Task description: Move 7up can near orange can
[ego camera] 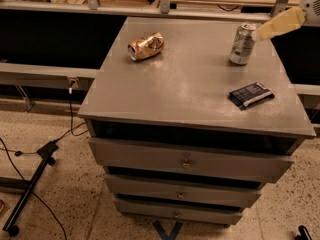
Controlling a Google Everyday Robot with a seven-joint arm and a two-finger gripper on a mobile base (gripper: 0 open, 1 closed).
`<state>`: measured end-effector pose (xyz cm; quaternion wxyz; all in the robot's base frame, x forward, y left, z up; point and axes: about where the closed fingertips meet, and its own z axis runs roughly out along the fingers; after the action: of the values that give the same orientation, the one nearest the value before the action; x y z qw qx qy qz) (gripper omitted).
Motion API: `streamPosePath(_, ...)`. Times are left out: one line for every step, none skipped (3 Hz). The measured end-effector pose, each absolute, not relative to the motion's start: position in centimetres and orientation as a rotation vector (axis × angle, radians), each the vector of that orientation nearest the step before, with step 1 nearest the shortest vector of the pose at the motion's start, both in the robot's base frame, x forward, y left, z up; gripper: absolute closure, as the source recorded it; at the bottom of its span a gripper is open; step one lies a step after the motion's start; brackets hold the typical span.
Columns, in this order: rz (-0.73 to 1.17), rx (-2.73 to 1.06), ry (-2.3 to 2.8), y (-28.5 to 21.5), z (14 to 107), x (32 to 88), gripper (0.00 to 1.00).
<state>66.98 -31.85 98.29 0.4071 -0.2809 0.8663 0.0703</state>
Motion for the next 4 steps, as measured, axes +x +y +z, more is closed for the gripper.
streamPosePath(0.345, -0.555, 2.095, -30.9, 97.3, 70.0, 0.0)
streamPosePath(0.396, -0.43, 1.974, -30.3, 96.6, 72.3, 0.0)
streamPosePath(0.378, -0.416, 1.952, -30.4, 97.3, 73.0, 0.0)
streamPosePath(0.428, -0.422, 1.917, -30.9, 94.7, 71.7, 0.0)
